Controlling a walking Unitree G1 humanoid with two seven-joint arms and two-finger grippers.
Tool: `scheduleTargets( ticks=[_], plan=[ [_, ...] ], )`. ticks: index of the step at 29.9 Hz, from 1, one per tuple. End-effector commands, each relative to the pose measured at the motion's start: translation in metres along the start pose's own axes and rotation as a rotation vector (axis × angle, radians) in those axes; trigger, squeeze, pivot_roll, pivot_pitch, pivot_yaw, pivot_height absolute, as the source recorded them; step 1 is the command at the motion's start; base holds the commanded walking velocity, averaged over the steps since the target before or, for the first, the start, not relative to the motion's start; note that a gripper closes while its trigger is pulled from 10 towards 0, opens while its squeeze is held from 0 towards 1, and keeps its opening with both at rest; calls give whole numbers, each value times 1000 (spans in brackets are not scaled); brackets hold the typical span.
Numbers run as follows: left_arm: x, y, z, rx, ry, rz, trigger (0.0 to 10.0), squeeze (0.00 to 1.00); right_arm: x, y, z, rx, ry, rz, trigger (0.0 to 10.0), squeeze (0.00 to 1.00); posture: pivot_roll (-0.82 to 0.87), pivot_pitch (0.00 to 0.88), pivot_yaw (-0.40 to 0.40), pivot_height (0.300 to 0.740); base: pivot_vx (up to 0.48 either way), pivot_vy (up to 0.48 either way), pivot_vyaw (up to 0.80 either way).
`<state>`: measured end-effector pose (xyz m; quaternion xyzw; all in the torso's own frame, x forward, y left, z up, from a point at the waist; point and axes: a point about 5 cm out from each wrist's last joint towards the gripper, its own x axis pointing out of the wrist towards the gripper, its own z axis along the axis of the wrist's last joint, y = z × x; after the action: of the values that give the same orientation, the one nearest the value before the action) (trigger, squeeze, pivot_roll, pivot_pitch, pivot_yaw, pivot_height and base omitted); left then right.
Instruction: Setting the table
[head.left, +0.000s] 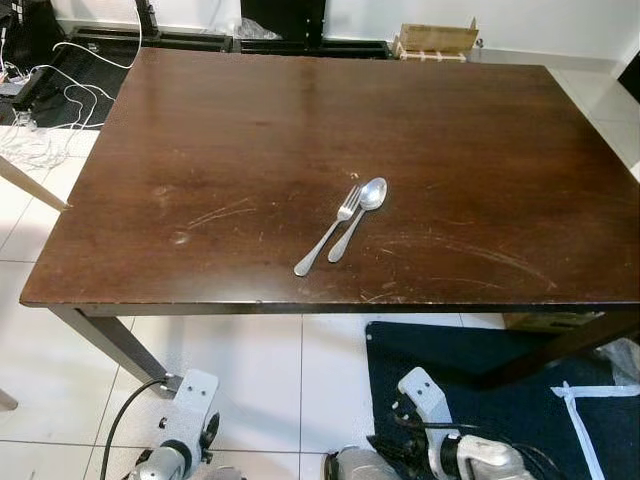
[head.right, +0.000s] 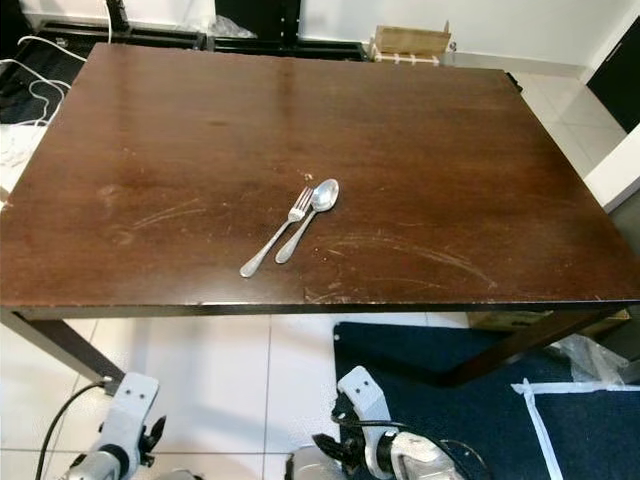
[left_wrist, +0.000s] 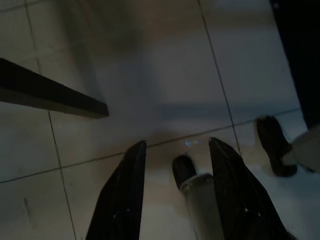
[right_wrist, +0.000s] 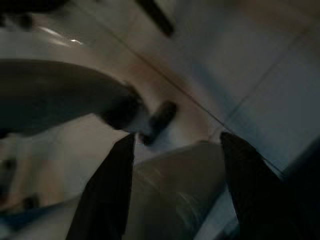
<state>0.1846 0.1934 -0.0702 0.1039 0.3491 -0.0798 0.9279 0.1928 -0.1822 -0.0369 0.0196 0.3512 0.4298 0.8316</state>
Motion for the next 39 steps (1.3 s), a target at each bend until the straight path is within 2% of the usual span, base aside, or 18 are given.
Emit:
scheduleTargets(
  ticks=[1, 6, 9, 16, 18, 20, 21, 22, 23, 24, 26, 28, 30, 33, 34, 35, 37, 39],
  plan=[
    [-4, -1, -7, -11, 15, 1, 10000, 0, -5, 5, 9, 12, -31, 99, 10000, 0, -4, 82, -27, 740, 0, 0, 0],
    [-4, -4, -8, -14, 16, -2, 10000, 0, -16, 15, 26, -13, -51, 235, 10000, 0, -6, 81, -27, 740, 0, 0, 0],
    [-3, -7, -8, -13, 17, -8, 10000, 0, -23, 22, 43, -1, -117, 319, 10000, 0, -7, 80, -25, 740, 0, 0, 0],
    [-3, -7, -7, -6, 9, -16, 10000, 0, -52, 42, 108, 86, -416, 506, 10000, 0, -9, 81, -22, 740, 0, 0, 0],
    [-3, -7, -7, -6, 9, -16, 10000, 0, -52, 42, 108, 86, -416, 506, 10000, 0, -9, 81, -22, 740, 0, 0, 0],
    [-3, -7, -7, -7, 7, -16, 10000, 0, -62, 47, 132, 95, -523, 546, 10000, 0, -8, 80, -21, 740, 0, 0, 0],
    [-3, -7, -7, -7, 7, -16, 10000, 0, -62, 47, 132, 95, -523, 546, 10000, 0, -8, 80, -21, 740, 0, 0, 0],
    [-3, -6, -6, -15, -3, -12, 10000, 0, -78, 50, 170, 88, -714, 599, 10000, 0, -4, 77, -23, 740, 0, 0, 0],
    [-3, -6, -5, -18, -8, -11, 10000, 0, -85, 51, 183, 92, -781, 620, 10000, 0, -4, 76, -23, 740, 0, 0, 0],
    [-3, -6, -5, -18, -8, -11, 10000, 0, -85, 51, 183, 92, -781, 620, 10000, 0, -4, 76, -23, 740, 0, 0, 0],
    [-3, -7, -5, -22, -12, -10, 10000, 0, -105, 55, 213, 87, -943, 674, 10000, 0, -3, 73, -24, 740, 0, 0, 0],
    [-3, -7, -4, -22, -13, -10, 10000, 0, -109, 56, 219, 85, -974, 686, 10000, 0, -3, 73, -24, 740, 0, 0, 0],
    [-3, -8, -5, -22, -15, -12, 10000, 0, -119, 55, 238, 45, -1060, 653, 10000, 0, -4, 67, -24, 740, 0, 0, 0],
    [-3, -8, -5, -23, -15, -12, 10000, 0, -120, 55, 242, 34, -1072, 636, 10000, 0, -4, 67, -24, 740, 0, 0, 0],
    [-3, -8, -5, -23, -18, -14, 10000, 0, -117, 53, 246, 2, -1054, 574, 10000, 0, -4, 66, -23, 740, 0, 0, 0],
    [-3, -8, -5, -23, -20, -15, 10000, 0, -111, 51, 249, -39, -1017, 482, 10000, 0, -5, 64, -22, 740, 0, 0, 0],
    [-4, -8, -5, -24, -35, -16, 10000, 0, -91, 33, 259, -104, -905, 172, 10000, 0, -7, 64, -20, 740, 0, 0, 0],
    [-5, -7, -4, -24, -48, -14, 10000, 0, -80, 19, 265, -121, -843, -42, 10000, 0, -5, 64, -20, 740, 0, 0, 0]
  ],
)
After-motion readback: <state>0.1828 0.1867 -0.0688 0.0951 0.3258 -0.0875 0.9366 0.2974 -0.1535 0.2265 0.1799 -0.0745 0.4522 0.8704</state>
